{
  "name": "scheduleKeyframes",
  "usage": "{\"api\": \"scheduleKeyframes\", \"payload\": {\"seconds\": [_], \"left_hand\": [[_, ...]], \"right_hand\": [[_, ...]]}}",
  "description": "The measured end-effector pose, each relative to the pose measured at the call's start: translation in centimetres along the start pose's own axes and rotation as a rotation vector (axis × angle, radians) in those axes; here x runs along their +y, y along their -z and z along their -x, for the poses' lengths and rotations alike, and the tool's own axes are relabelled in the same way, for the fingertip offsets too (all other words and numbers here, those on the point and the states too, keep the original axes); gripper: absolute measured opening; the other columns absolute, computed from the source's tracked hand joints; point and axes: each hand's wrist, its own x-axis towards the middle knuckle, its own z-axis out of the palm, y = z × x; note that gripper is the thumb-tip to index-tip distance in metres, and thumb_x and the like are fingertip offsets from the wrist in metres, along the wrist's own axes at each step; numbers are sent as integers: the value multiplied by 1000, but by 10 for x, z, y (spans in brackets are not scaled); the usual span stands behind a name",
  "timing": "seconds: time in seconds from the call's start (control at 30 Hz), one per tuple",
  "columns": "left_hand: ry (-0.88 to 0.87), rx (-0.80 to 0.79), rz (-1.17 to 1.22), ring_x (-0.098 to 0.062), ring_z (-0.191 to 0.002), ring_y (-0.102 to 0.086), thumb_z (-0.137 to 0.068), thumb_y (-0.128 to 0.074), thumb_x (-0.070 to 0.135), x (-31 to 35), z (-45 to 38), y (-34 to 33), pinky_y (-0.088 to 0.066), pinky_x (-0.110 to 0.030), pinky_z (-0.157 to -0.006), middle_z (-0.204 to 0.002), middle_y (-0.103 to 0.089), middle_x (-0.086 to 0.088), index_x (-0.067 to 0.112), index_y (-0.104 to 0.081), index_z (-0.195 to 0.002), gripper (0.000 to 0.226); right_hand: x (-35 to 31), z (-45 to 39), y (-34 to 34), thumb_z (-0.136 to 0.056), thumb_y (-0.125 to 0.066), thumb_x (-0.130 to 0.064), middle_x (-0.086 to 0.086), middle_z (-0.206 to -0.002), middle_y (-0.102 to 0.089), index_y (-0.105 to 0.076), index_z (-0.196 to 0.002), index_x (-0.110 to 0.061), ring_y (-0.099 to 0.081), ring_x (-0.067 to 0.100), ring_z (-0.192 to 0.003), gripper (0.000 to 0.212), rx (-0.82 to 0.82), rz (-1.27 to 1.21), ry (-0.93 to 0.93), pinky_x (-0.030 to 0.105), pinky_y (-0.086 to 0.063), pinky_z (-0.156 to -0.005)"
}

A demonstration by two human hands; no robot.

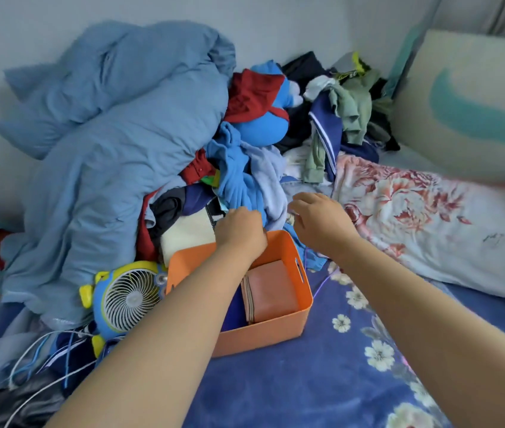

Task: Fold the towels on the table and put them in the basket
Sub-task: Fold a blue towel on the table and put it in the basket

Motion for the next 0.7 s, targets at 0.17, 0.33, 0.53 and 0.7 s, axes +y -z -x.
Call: {"api": "scheduleKeyframes", "payload": {"seconds": [0.17, 0.33, 0.53, 0.7], "left_hand": [[-145, 46, -22, -31, -124, -42, -94, -42, 14, 39, 64, 50, -40, -38, -95, -130, -48, -13, 8, -51, -124, 32], [-384, 75, -10, -34, -127, -39, -94, -38, 11, 119, 142, 87, -37, -40, -100, -134, -45, -16, 4, -51, -125, 34], [-731, 114, 32, -32, -125, -41, -93, -37, 14, 260, 247, 122, -37, -37, -99, -133, -46, -15, 5, -51, -125, 36], [-1049, 164, 92, -31, -124, -43, -93, -40, 18, 396, 370, 139, -39, -38, -99, -130, -49, -14, 7, -54, -123, 35]], "right_hand": [[-4, 87, 69, -91, -38, -10, 10, -129, -53, -52, -122, -7, -45, 28, -121, 35, 108, 66, -119, 38, -40, -99], [13, 216, 141, -89, -43, -9, 12, -130, -53, -53, -124, -9, -47, 29, -121, 37, 222, 137, -323, 37, -42, -97], [54, 391, 228, -86, -39, -12, 14, -119, -59, -58, -114, -7, -50, 32, -115, 34, 349, 340, -630, 36, -38, -94], [78, 560, 282, -89, -42, -13, 10, -130, -52, -54, -121, -8, -46, 30, -121, 34, 377, 444, -989, 35, -39, -98]]}}
